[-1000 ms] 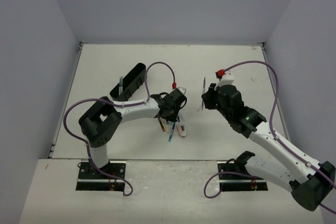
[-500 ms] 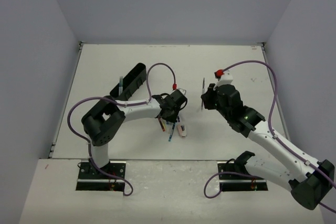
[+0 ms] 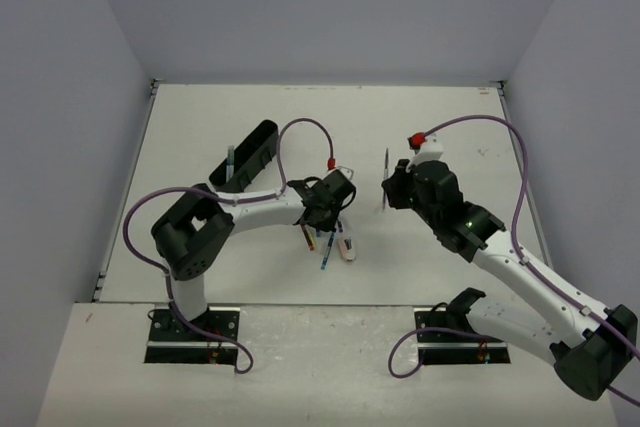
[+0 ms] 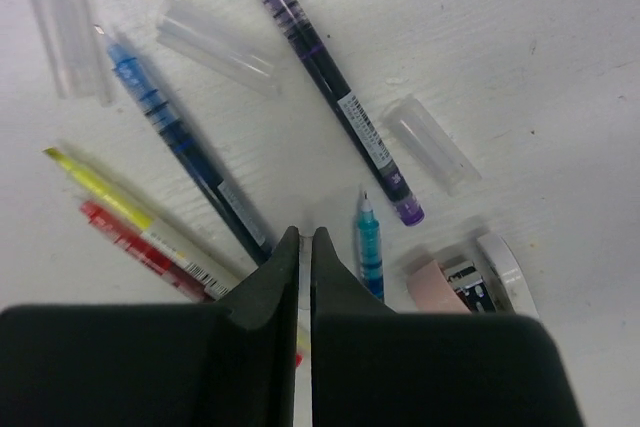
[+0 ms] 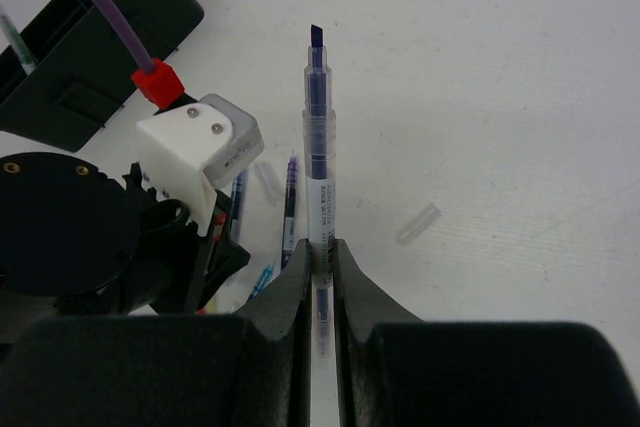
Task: Sort the stationery into containers
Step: Pick up the pen cap from the center of the board, then close the pen cap on the pen.
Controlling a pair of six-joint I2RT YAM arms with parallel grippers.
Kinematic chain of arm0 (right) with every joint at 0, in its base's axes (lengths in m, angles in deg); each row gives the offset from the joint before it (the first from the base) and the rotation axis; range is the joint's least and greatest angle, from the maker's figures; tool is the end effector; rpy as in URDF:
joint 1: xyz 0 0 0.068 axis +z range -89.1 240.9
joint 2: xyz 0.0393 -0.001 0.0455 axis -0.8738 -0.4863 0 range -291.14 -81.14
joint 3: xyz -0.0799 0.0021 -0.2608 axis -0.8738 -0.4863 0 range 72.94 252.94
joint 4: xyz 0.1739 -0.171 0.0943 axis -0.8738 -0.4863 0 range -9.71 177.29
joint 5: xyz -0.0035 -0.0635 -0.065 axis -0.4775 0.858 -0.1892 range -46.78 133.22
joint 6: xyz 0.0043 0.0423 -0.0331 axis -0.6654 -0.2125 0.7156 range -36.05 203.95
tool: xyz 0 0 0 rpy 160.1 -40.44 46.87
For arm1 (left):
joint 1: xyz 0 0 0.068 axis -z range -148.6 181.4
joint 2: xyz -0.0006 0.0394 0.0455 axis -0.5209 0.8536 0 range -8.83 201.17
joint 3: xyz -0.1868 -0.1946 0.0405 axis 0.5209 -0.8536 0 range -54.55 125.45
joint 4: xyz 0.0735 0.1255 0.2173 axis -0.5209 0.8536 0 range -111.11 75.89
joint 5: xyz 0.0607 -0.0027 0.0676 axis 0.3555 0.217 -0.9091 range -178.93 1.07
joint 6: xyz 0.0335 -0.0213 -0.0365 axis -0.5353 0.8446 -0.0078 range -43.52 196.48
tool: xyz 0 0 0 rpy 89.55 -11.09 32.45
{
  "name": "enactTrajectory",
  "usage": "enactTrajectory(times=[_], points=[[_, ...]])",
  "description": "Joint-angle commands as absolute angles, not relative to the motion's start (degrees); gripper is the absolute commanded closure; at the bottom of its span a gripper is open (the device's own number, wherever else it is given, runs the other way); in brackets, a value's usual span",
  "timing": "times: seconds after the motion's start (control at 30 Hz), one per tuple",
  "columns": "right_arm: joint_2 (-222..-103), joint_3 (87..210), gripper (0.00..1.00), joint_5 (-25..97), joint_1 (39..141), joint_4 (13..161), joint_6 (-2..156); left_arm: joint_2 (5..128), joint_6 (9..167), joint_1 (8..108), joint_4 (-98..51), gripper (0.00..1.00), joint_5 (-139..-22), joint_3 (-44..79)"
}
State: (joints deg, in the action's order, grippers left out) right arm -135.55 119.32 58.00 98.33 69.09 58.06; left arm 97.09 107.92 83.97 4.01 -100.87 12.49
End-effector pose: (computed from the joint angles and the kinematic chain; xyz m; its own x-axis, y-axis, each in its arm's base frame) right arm 0.1760 0.1232 0.3054 -0.4930 0.1544 -0.8563 -0.2119 0.9332 0.2902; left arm 0.2299 -0.2881 0.1624 -0.8424 0.2613 -0.4712 0.3311 0.9410 -0.0701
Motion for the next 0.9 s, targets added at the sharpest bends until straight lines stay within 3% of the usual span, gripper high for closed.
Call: enactTrajectory(times=[0.0,0.13,0.2,0.3,0.47,0.6,0.87], points=[[-132.0,118.1,1.00,51.1,98.1,75.0,59.9,83.8,107.4,84.1,4.0,1.00,-108.1,15.5],[-124.3,113.4,1.00,32.6,98.2,83.7,62.9,70.1,108.5,84.1,-1.5,1.00,-111.4,12.0],[-119.2,109.7,1.00,19.8,98.4,91.0,62.1,57.5,107.9,84.1,-12.0,1.00,-109.2,4.5],[-115.8,106.7,1.00,13.0,100.4,96.5,55.7,40.8,106.8,84.1,-30.8,1.00,-100.2,-5.7],[-116.0,101.9,1.00,18.1,111.5,107.1,50.7,27.9,108.0,84.0,-47.2,1.00,-87.9,-16.9],[-124.0,106.1,1.00,23.7,119.6,108.6,52.7,26.7,108.7,84.0,-49.3,1.00,-81.9,-17.7],[-129.7,111.4,1.00,30.9,124.0,106.2,55.5,25.7,108.6,84.0,-46.9,1.00,-81.6,-17.8]])
